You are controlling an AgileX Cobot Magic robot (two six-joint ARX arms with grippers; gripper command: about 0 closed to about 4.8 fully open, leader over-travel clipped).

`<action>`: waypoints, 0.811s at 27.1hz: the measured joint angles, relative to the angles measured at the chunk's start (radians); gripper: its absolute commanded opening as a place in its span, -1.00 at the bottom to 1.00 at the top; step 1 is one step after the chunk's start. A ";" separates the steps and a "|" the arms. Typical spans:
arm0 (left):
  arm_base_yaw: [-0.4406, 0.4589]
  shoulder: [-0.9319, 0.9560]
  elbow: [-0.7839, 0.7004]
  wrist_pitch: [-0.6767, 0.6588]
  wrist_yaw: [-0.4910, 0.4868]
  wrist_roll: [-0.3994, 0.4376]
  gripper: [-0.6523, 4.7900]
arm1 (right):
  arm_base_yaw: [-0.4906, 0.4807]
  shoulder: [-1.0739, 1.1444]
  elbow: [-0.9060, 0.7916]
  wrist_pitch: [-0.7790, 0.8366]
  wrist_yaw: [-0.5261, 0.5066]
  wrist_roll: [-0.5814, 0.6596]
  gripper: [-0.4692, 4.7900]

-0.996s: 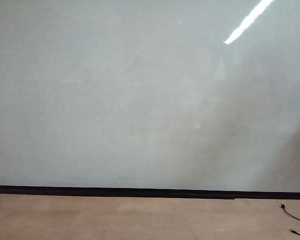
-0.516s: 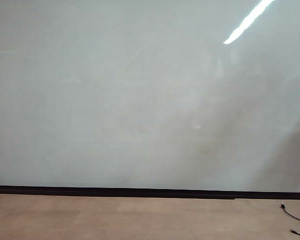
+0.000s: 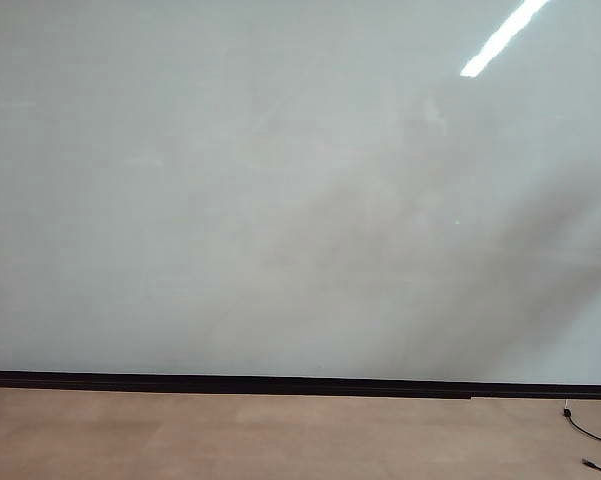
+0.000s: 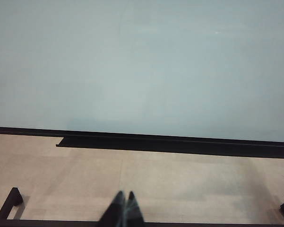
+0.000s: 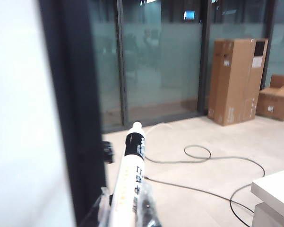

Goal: Pick up the pen on the shelf to the right of the whiteboard and write the letter Z.

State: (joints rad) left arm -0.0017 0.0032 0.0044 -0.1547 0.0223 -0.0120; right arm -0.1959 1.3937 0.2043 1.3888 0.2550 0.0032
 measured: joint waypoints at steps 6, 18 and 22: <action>0.000 0.000 0.000 0.000 0.000 0.000 -0.78 | 0.159 -0.234 -0.083 -0.132 0.067 -0.005 -0.84; 0.000 0.000 0.000 0.000 0.000 0.000 -0.78 | 0.613 -0.390 -0.003 -0.390 0.013 -0.031 -0.84; 0.000 0.000 0.000 0.000 0.000 0.000 -0.78 | 0.700 -0.319 0.083 -0.407 -0.093 -0.039 -0.84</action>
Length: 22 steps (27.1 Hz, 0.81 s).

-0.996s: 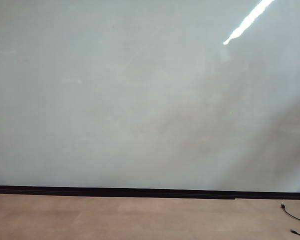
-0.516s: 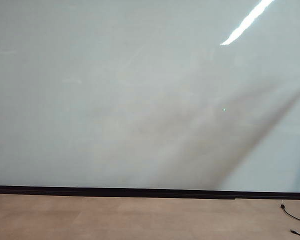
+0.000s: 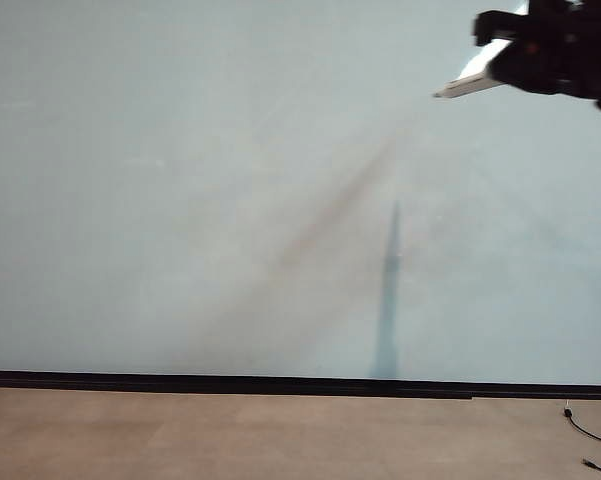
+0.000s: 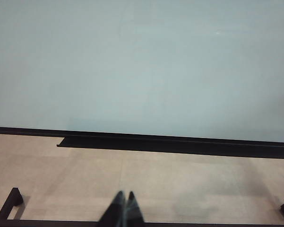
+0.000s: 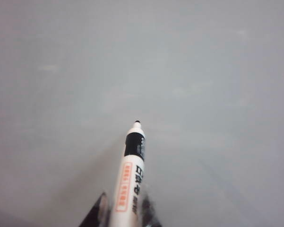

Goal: Pick up the pen on the shelf to the right of the whiteboard and write the letter Z.

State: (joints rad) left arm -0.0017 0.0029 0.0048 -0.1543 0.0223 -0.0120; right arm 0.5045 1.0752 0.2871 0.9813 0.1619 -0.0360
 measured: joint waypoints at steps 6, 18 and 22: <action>0.000 0.000 0.000 0.000 0.000 0.000 -0.78 | 0.078 0.123 0.114 -0.003 -0.098 -0.001 -0.84; 0.000 0.000 0.000 0.000 0.000 0.000 -0.78 | 0.172 0.360 0.412 -0.031 -0.120 -0.007 -0.84; 0.000 0.000 0.000 0.000 0.000 0.000 -0.78 | 0.178 0.390 0.487 -0.083 -0.120 -0.008 -0.84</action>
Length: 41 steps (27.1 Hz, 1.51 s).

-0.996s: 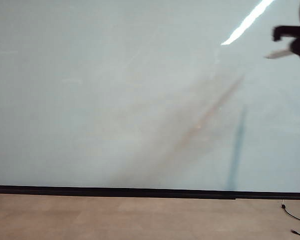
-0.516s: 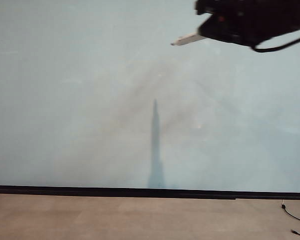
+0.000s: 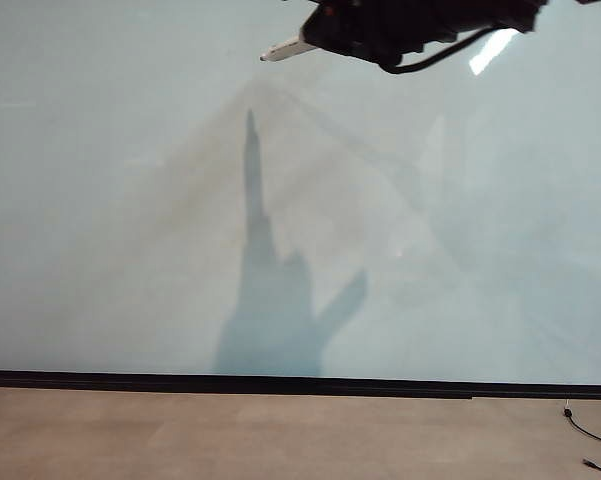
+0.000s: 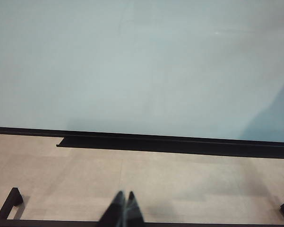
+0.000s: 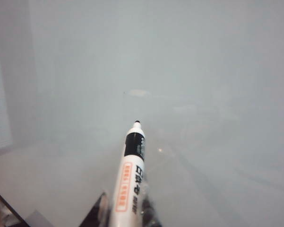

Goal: Pick up the pen on the shelf to the right of the whiteboard and write the letter Z.

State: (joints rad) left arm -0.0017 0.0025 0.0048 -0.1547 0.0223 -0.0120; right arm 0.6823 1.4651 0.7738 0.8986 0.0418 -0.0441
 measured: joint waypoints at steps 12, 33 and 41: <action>0.000 0.000 0.000 0.000 0.000 0.000 -0.78 | 0.001 0.008 0.158 -0.188 -0.056 -0.013 -0.84; 0.000 0.000 0.000 0.000 0.000 0.000 -0.78 | -0.002 0.060 0.336 -0.410 -0.140 -0.014 -0.84; 0.000 0.000 0.000 0.000 0.000 0.000 -0.78 | -0.005 0.060 0.336 -0.427 -0.076 -0.020 -0.84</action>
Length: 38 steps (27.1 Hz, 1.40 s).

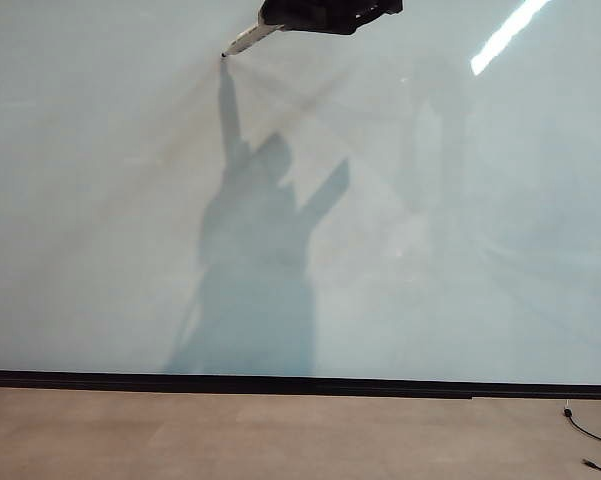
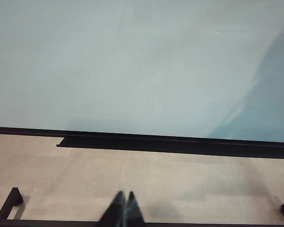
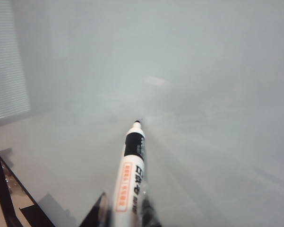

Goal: Pick up the pen on the shelf to the right of the whiteboard and write the letter Z.

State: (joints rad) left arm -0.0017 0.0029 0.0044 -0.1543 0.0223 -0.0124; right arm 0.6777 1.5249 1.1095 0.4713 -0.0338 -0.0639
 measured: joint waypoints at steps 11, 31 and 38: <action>0.000 0.000 0.000 0.000 0.000 0.000 -0.78 | -0.003 0.000 0.000 0.033 0.008 -0.012 -0.84; 0.000 0.000 0.000 0.000 0.000 0.000 -0.78 | 0.000 -0.037 -0.009 -0.008 0.084 -0.029 -0.84; 0.000 0.000 0.000 0.000 0.000 0.000 -0.78 | 0.001 -0.063 -0.009 -0.060 0.117 -0.036 -0.84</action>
State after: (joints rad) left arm -0.0017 0.0029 0.0048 -0.1543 0.0223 -0.0120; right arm 0.6785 1.4616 1.1007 0.4118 0.0830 -0.1001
